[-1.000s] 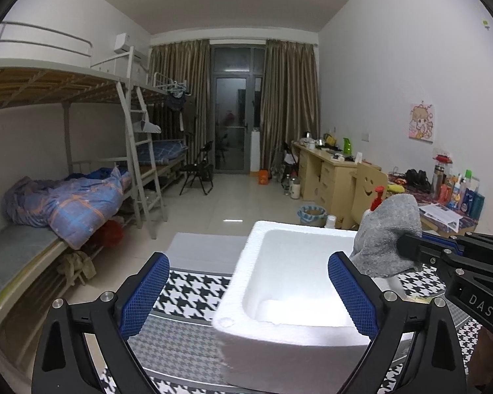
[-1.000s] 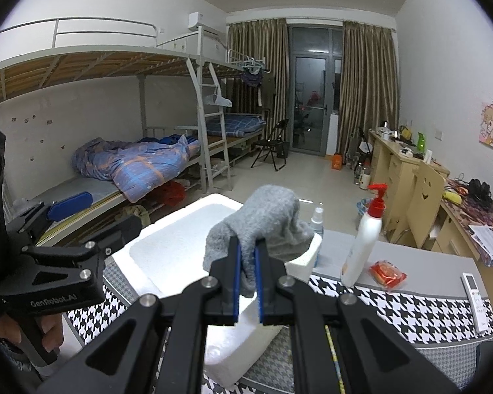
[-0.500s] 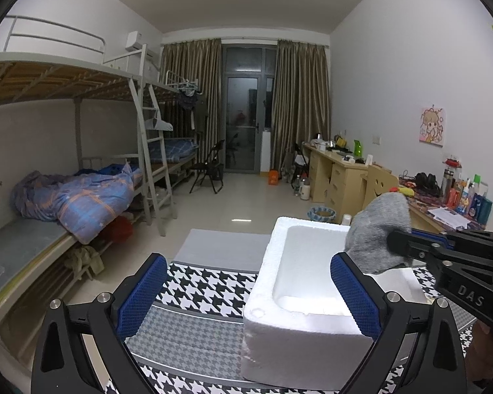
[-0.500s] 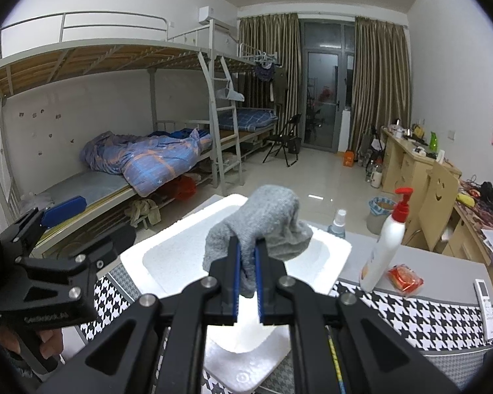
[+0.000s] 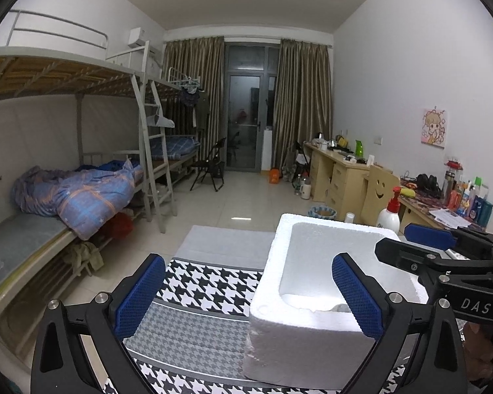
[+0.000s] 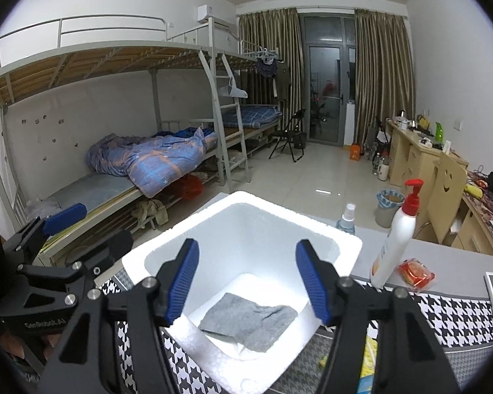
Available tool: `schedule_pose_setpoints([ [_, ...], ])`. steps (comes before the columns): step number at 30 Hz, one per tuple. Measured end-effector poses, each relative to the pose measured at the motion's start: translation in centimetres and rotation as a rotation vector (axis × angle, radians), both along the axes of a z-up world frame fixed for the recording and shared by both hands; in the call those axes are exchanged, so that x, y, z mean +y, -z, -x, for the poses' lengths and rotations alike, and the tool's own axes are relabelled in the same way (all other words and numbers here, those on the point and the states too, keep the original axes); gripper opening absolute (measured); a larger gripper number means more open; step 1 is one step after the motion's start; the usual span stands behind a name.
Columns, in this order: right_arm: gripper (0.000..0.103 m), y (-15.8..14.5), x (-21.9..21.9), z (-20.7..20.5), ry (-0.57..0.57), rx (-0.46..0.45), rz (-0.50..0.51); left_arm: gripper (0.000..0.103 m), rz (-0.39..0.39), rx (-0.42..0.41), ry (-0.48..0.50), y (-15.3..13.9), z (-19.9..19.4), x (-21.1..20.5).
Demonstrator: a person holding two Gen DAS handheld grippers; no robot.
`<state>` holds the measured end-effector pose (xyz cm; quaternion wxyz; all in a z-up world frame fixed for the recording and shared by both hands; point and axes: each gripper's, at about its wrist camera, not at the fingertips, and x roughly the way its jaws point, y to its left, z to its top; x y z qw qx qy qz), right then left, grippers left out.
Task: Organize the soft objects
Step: 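Lower the grey sock into the foam box and open the right gripper, then withdraw both tools from the foam box back toward the remaining items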
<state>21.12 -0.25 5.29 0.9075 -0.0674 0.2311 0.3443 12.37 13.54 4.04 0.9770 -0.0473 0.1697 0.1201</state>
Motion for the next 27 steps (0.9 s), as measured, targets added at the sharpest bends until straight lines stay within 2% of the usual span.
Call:
schedule_pose_setpoints([
  [7, 0.067, -0.4, -0.7, 0.7, 0.000, -0.013, -0.011, 0.102, -0.013, -0.003, 0.017, -0.4, 0.1, -0.8],
  [14, 0.083, -0.5, -2.1, 0.8, 0.019, -0.014, -0.049, 0.102, -0.011, -0.014, 0.014, -0.8, 0.5, -1.1],
  [18, 0.084, -0.6, -2.7, 1.1, 0.037, -0.029, -0.052, 0.102, -0.022, -0.017, 0.010, -1.1, 0.7, -1.5],
  [22, 0.090, -0.8, -3.2, 1.7, 0.040, -0.053, -0.051, 0.102, -0.028, -0.021, 0.014, -1.3, 1.0, -2.1],
  [27, 0.091, -1.2, -4.2, 2.1, 0.047, -0.075, -0.066, 0.102, -0.043, -0.028, 0.021, -1.7, 1.3, -2.8],
])
